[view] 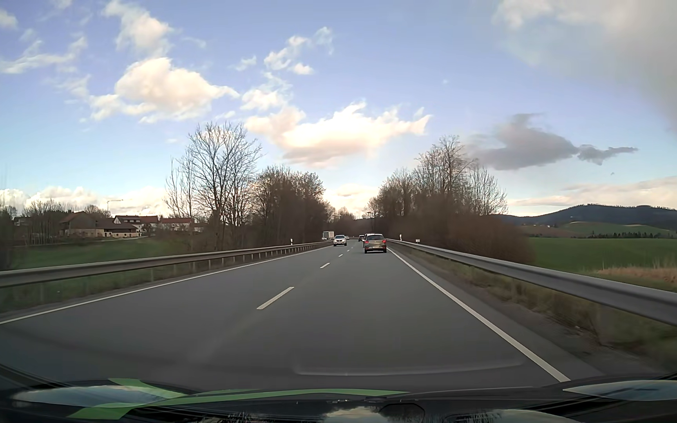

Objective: Follow the waypoints while adhering to traffic rules and regulations

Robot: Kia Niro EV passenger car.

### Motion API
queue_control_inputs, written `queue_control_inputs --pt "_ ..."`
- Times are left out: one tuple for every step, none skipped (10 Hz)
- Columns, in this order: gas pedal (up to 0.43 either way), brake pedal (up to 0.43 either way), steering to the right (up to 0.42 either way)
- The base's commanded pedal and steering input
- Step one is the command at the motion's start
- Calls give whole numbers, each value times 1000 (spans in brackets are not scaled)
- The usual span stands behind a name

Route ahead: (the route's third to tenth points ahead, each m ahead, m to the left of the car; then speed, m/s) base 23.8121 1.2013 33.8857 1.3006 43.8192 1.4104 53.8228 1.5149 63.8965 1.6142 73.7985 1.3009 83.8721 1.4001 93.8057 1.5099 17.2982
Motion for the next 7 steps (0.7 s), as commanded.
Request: queue_control_inputs --pt "59 0 -6" --pt "59 0 -5" --pt "59 0 -5" --pt "59 0 -5" --pt "59 0 -4" --pt "59 0 -3" --pt "59 0 -2"
